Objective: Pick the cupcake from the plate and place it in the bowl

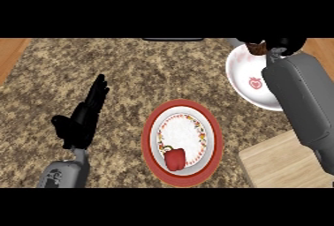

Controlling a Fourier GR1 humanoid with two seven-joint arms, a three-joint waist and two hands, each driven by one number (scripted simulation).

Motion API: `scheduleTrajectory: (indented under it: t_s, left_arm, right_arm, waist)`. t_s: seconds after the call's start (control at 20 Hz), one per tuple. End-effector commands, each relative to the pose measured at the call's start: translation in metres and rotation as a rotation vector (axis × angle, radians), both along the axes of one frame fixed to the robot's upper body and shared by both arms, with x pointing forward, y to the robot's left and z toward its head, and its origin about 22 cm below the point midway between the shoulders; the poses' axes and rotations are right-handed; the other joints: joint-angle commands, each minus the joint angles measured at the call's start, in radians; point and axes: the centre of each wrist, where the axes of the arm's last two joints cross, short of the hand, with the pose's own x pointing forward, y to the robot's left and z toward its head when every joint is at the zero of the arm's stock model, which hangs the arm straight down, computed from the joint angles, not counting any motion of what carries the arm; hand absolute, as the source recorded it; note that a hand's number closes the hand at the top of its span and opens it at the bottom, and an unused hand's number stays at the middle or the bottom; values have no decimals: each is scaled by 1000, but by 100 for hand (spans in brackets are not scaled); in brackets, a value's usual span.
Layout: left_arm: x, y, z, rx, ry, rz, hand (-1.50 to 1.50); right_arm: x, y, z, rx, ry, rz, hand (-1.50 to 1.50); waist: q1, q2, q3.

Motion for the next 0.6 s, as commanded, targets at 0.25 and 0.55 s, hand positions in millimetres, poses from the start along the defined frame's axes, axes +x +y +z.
scheduleTrajectory:
  t_s: [0.25,0.55]
  left_arm:
    - [-13,-10,-8,-12,-15,6,0]
    - [-6,-2,-3,-1,3,-33,0]
  right_arm:
    - [3,-68,-53,-10,64,-83,150]
    - [0,-93,-97,186,141,-63,150]
  waist:
    - [3,-1,0]
    - [13,5,1]
